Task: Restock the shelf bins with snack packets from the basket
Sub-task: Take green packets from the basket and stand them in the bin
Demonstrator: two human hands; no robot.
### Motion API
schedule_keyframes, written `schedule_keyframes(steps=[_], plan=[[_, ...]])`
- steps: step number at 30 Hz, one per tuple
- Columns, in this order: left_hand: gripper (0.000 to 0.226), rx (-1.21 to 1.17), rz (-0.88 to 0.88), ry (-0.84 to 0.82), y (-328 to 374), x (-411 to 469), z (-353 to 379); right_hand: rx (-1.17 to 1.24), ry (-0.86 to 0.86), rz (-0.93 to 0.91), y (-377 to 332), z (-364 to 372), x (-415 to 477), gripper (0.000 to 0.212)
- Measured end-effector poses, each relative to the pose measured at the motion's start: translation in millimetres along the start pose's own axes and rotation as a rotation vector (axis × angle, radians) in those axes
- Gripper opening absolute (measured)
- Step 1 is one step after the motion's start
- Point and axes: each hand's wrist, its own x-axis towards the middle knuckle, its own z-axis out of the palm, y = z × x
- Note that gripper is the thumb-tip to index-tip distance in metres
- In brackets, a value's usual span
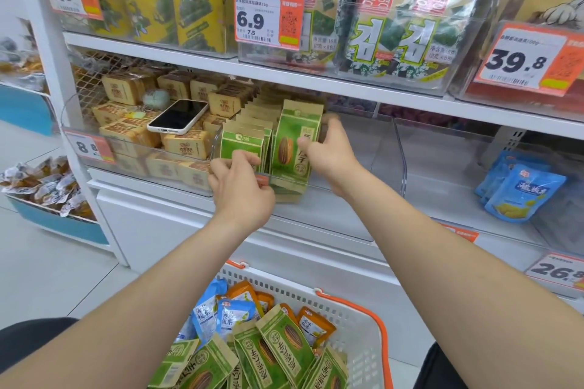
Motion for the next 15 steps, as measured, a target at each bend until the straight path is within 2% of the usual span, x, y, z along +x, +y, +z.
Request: schedule_keyframes(steps=[6, 8, 10, 13, 15], plan=[[0.041, 0.021, -0.023, -0.001, -9.4, 3.7, -1.1, -0.46, 0.03, -0.008, 6.2, 12.5, -3.2, 0.037], [0.04, 0.024, -0.01, -0.003, -10.4, 3.6, 0.1, -0.502, 0.028, -0.001, 4.4, 16.8, -5.1, 0.037], [0.041, 0.023, -0.002, -0.008, -10.8, 3.1, 1.1, -0.5, 0.028, 0.032, 3.0, 21.3, -7.8, 0.047], [0.042, 0.027, -0.005, -0.015, -12.3, 2.1, 2.0, -0.508, 0.042, 0.063, 1.2, 20.0, -11.9, 0.078], [0.041, 0.036, -0.007, -0.025, -15.7, 2.5, 2.9, -0.499, 0.045, 0.083, -1.1, 14.4, -14.6, 0.089]])
